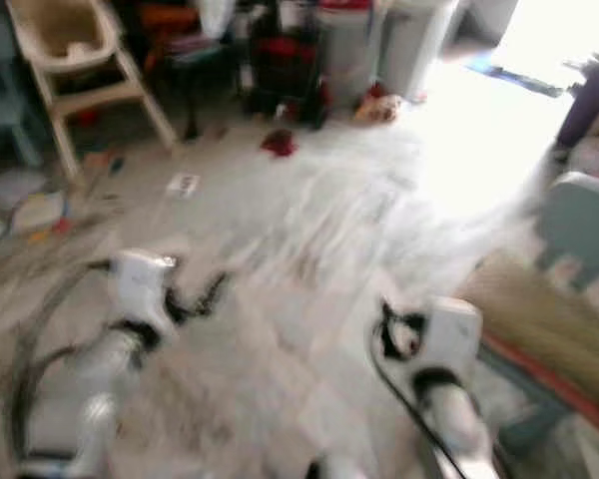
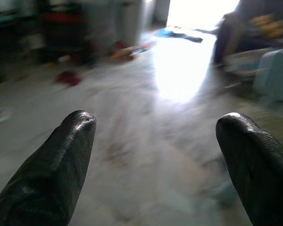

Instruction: Move the pillow to the sofa

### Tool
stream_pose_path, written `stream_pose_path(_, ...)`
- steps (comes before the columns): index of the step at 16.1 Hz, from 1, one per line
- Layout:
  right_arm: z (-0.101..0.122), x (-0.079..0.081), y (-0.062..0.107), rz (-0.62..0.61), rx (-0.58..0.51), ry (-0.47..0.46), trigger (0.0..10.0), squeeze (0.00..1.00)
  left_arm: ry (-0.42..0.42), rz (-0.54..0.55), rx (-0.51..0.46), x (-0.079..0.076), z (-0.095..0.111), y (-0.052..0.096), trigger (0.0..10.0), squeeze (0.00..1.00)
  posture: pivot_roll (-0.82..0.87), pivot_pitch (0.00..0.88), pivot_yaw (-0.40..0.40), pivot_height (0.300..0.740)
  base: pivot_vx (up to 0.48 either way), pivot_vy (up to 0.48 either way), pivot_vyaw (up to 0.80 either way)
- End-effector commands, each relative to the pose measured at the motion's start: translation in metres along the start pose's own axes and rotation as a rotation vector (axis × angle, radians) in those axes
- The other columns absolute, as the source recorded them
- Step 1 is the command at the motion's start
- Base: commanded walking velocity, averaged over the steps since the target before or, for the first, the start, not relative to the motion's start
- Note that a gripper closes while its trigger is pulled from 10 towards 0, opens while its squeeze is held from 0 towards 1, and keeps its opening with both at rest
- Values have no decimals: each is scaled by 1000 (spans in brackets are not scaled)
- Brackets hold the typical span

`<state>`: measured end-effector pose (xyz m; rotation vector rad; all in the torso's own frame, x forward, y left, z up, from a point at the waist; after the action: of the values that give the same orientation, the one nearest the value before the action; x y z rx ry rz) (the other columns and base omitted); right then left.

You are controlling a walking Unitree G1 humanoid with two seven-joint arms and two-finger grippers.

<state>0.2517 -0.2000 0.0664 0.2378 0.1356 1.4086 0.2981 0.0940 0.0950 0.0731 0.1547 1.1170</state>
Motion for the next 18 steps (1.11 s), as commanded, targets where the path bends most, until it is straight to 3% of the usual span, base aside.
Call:
stream_pose_path(1, 3, 7, -2, 14, -8, -12, 10000, 0, -18, 28, 16, 11, -2, 4, 10000, 0, -64, 0, 35, 740, 0, 0, -800)
stream_pose_path(12, 1, 6, -1, 9, -3, -14, 10000, 0, 30, 49, 40, 13, -7, 1, 10000, 0, -68, 0, 35, 740, 0, 0, -800)
stream_pose_path(18, 1, 5, 0, 14, 2, -14, 10000, 0, 19, 118, 31, 24, -7, 0, 10000, 0, -71, 0, 30, 740, 0, 0, -800)
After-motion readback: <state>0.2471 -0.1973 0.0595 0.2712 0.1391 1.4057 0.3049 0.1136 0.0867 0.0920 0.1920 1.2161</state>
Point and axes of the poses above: a point about 5 cm out from each wrist's last joint towards the gripper, its own y axis pointing back from the gripper into the wrist, its own z axis along the axis of the wrist's last joint, x = y × z, the point moved 6 cm from there along -y, pointing out of the wrist towards the gripper, and after that the axes turned 1 degree about -y, right-handed, at the moved point
